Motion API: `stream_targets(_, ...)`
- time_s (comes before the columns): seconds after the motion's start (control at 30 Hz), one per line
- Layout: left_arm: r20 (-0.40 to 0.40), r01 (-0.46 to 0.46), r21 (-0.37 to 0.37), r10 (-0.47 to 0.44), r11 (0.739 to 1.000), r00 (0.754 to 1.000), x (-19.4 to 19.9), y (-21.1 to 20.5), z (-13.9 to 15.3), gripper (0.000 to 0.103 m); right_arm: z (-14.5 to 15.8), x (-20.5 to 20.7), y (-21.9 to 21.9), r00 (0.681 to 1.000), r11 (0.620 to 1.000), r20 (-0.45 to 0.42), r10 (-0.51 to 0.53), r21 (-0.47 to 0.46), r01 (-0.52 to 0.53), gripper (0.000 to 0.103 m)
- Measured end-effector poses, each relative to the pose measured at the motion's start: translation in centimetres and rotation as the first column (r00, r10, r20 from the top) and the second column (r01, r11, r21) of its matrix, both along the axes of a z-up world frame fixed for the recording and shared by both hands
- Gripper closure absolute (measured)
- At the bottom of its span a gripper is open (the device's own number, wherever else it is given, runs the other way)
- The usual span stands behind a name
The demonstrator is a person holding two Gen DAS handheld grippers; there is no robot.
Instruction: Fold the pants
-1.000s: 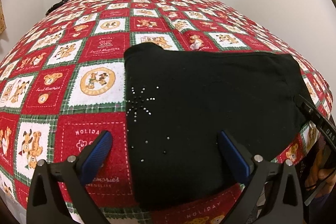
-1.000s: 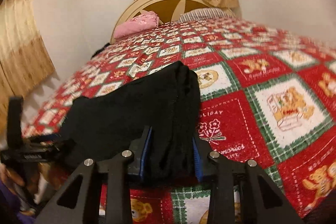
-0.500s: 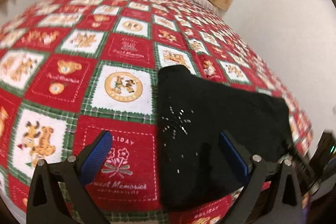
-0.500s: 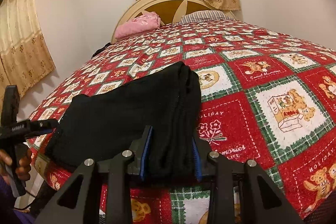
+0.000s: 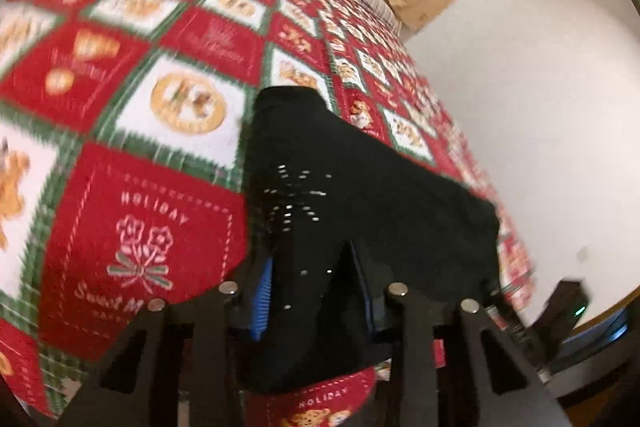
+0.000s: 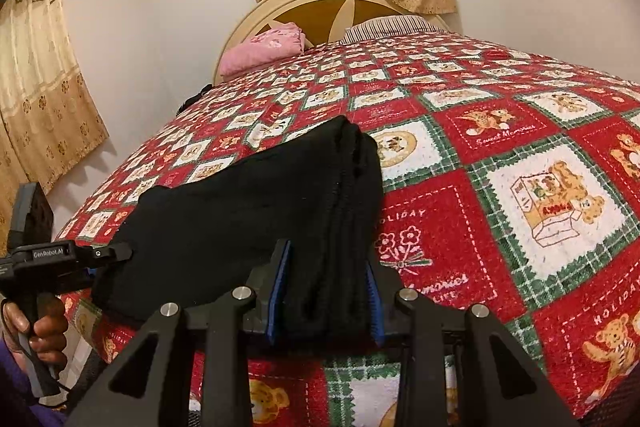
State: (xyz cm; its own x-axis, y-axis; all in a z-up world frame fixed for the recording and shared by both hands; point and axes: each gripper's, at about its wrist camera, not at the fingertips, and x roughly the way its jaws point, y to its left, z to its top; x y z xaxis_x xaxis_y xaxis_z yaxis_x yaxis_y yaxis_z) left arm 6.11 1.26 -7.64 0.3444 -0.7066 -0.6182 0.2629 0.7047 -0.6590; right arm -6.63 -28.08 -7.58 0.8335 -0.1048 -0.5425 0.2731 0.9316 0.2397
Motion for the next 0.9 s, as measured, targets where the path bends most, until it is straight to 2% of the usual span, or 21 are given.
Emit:
stream_targets(0.17,-0.047,-0.02,-0.04,0.018,0.999,0.999,0.4,0.5,-0.4,0.072,0.0,0.0,-0.1,1.0,1.0,0.0,0.0,0.001,0.0,0.068)
stream_targets(0.3,-0.082,-0.057,-0.068,0.052,0.996,0.995,0.0,1.3,-0.6,0.069,0.0,0.0,-0.1,1.0,1.0,0.001,0.0,0.001,0.0,0.067)
stream_targets(0.37,-0.06,-0.059,-0.033,0.057,0.998,0.997,-0.5,0.9,-0.2,0.066,0.0,0.0,-0.1,1.0,1.0,0.001,0.0,0.003,0.0,0.067)
stream_targets(0.43,-0.012,-0.046,0.044,0.047,0.998,0.999,-1.4,-0.1,0.3,0.062,0.0,0.0,-0.1,1.0,1.0,0.001,0.0,0.004,0.0,0.067)
stream_targets(0.47,0.01,-0.036,0.067,0.035,0.997,0.999,-1.8,-0.6,0.5,0.054,0.0,0.0,-0.1,1.0,1.0,0.001,0.0,0.005,0.0,0.067)
stream_targets(0.53,0.056,-0.008,0.133,0.0,0.991,0.998,-2.1,-1.6,1.0,0.05,0.0,0.0,-0.1,1.0,1.0,0.002,-0.001,0.006,0.001,0.067)
stream_targets(0.57,0.059,-0.008,0.149,-0.001,0.989,0.998,-1.9,-1.8,1.1,0.053,0.0,0.1,0.0,1.0,1.0,0.001,-0.001,0.003,0.001,0.067)
stream_targets(0.6,0.053,-0.024,0.15,0.017,0.988,0.998,-1.5,-1.8,1.1,0.067,0.0,0.1,0.0,1.0,1.0,0.001,0.0,-0.001,0.0,0.067)
stream_targets(0.67,0.039,-0.048,0.15,0.042,0.988,0.998,-0.9,-1.4,1.1,0.078,0.1,0.1,0.0,1.0,1.0,0.001,-0.002,-0.007,0.002,0.067)
stream_targets(0.77,0.068,-0.047,0.205,0.034,0.978,0.997,-0.7,-2.0,1.6,0.083,0.2,0.1,0.8,1.0,0.998,-0.001,-0.015,-0.054,0.015,0.067)
stream_targets(0.9,0.253,-0.079,0.389,-0.024,0.918,0.967,-2.4,-4.4,3.1,0.086,0.6,0.2,3.1,0.999,0.977,-0.006,-0.038,-0.21,0.036,0.069)
